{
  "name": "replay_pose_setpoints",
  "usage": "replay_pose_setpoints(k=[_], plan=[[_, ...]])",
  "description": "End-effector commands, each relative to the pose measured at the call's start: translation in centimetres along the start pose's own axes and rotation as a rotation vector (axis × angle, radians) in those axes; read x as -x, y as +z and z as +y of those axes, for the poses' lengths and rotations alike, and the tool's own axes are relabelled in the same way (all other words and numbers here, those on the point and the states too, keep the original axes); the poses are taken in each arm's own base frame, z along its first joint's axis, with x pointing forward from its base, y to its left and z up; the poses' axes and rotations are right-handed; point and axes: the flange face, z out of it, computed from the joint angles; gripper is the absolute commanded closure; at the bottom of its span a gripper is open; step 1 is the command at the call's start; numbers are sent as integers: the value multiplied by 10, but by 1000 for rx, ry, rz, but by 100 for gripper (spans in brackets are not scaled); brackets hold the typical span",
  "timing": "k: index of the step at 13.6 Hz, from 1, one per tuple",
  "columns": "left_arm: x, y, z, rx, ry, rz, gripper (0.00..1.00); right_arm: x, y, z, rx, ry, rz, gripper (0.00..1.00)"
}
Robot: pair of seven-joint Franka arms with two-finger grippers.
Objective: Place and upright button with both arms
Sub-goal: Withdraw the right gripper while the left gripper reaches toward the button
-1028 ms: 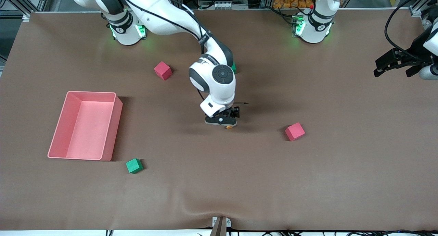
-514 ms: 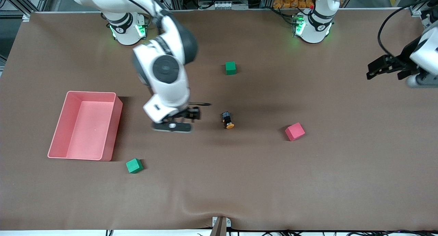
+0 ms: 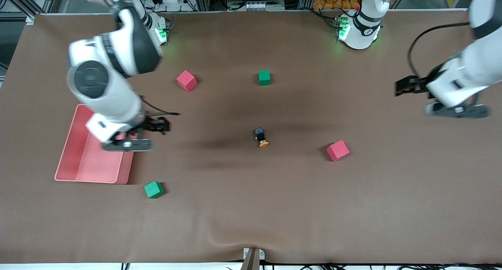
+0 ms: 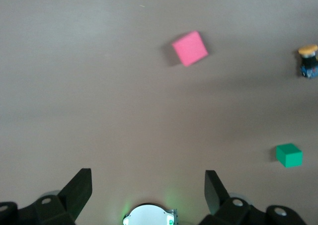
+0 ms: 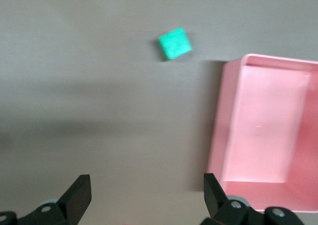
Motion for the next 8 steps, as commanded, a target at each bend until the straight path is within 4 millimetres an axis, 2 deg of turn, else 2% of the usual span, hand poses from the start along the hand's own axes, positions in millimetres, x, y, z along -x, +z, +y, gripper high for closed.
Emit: replay_pose_setpoints(k=[1, 2, 5, 8], plan=[[-31, 21, 30, 7, 46, 9, 0, 14, 2, 66, -13, -104, -14, 0], [-41, 32, 35, 18, 48, 13, 0, 15, 4, 87, -16, -134, -27, 0], [-62, 65, 84, 69, -14, 13, 0, 17, 3, 125, -25, -189, -38, 0], [-69, 88, 140, 100, -71, 17, 0, 18, 5, 141, -40, -205, -41, 0]])
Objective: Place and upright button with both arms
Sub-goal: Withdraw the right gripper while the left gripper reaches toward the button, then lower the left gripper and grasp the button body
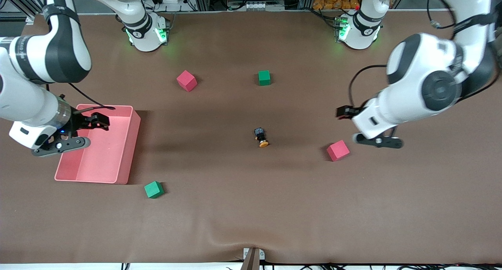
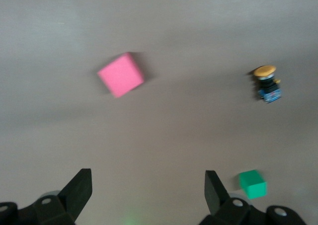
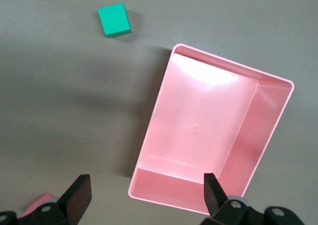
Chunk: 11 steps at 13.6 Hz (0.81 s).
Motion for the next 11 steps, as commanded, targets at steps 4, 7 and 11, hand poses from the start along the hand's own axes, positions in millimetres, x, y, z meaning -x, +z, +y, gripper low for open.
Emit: replay_pose_setpoints(k=[4, 7, 11], plan=[[-15, 47, 96, 26, -137, 43, 0, 21, 3, 43, -93, -52, 7, 0], [-20, 83, 145, 34, -220, 72, 0, 26, 5, 54, -115, -68, 4, 0], [-26, 132, 188, 67, -217, 127, 0, 29, 5, 61, -117, -58, 3, 0]])
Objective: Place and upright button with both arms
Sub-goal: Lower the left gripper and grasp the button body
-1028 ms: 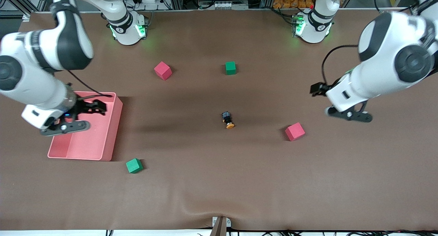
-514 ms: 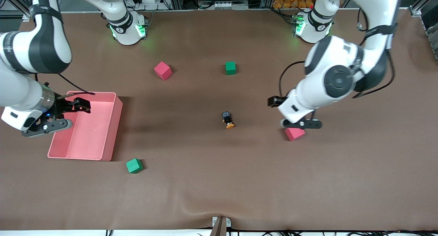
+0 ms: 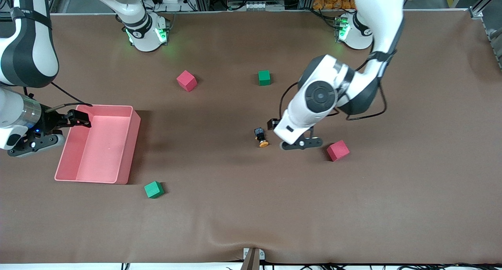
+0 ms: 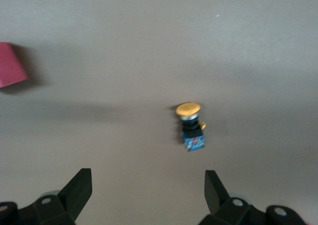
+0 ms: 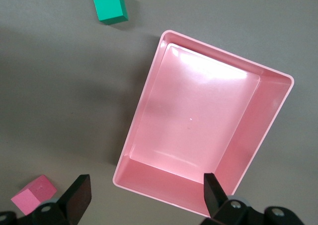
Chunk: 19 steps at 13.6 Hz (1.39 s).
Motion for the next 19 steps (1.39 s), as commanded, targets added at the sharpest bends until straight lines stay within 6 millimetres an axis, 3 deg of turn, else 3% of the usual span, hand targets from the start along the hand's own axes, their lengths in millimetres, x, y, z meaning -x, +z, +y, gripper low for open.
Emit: replay_pose_setpoints(k=[1, 6, 12, 15, 17, 19], plan=[[0, 27, 26, 32, -10, 31, 0, 10, -5, 0, -20, -6, 3, 0], [7, 78, 47, 41, -17, 49, 0, 10, -4, 1, -22, -4, 1, 0], [0, 133, 41, 26, -45, 20, 0, 20, -15, 3, -26, 6, -2, 0], [0, 150, 42, 34, -59, 23, 0, 33, -32, -1, -29, 18, -8, 0], [11, 167, 54, 39, -55, 29, 0, 39, -35, 2, -32, 28, -16, 0], [12, 172, 56, 43, -63, 35, 0, 46, -39, 7, -36, 40, -21, 0]])
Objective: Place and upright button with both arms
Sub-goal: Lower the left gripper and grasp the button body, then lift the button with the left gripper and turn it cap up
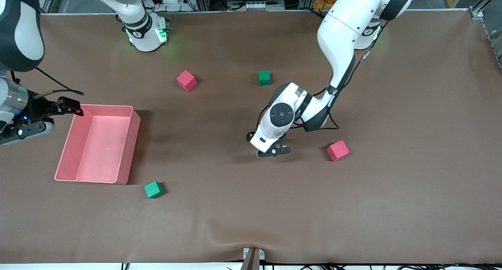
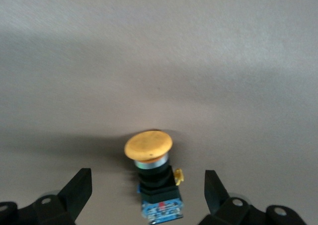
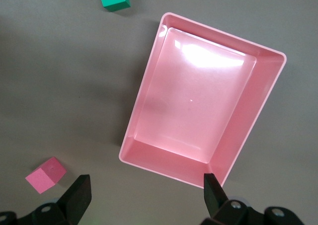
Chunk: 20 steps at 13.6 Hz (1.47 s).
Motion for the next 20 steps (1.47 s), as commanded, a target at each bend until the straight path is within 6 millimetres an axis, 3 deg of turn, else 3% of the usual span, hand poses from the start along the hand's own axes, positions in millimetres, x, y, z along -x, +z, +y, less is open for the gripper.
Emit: replay_pose_setpoints(k=[1, 5, 9, 12, 14, 15, 17, 18, 20], plan=[[2, 3, 10, 20, -21, 10, 0, 19, -5, 10, -25, 29, -5, 0], [3, 7, 10, 14, -8, 7, 0, 42, -16, 36, -39, 98, -12, 0], [6, 10, 11, 6, 2, 10, 5, 44, -20, 30, -40, 160, -20, 0], [5, 9, 10, 5, 0, 11, 33, 45, -27, 26, -35, 238, -10, 0], [7, 9, 12, 5, 3, 10, 36, 47, -38, 26, -27, 249, 13, 0], [8, 10, 12, 4, 1, 9, 47, 50, -45, 24, -24, 250, 25, 0], [6, 6, 12, 8, -2, 12, 85, 56, -57, 17, -18, 312, 45, 0], [6, 6, 11, 7, -3, 11, 92, 56, -59, 12, -21, 376, 44, 0], [6, 6, 11, 8, -7, 10, 92, 54, -70, 1, -18, 419, 50, 0]])
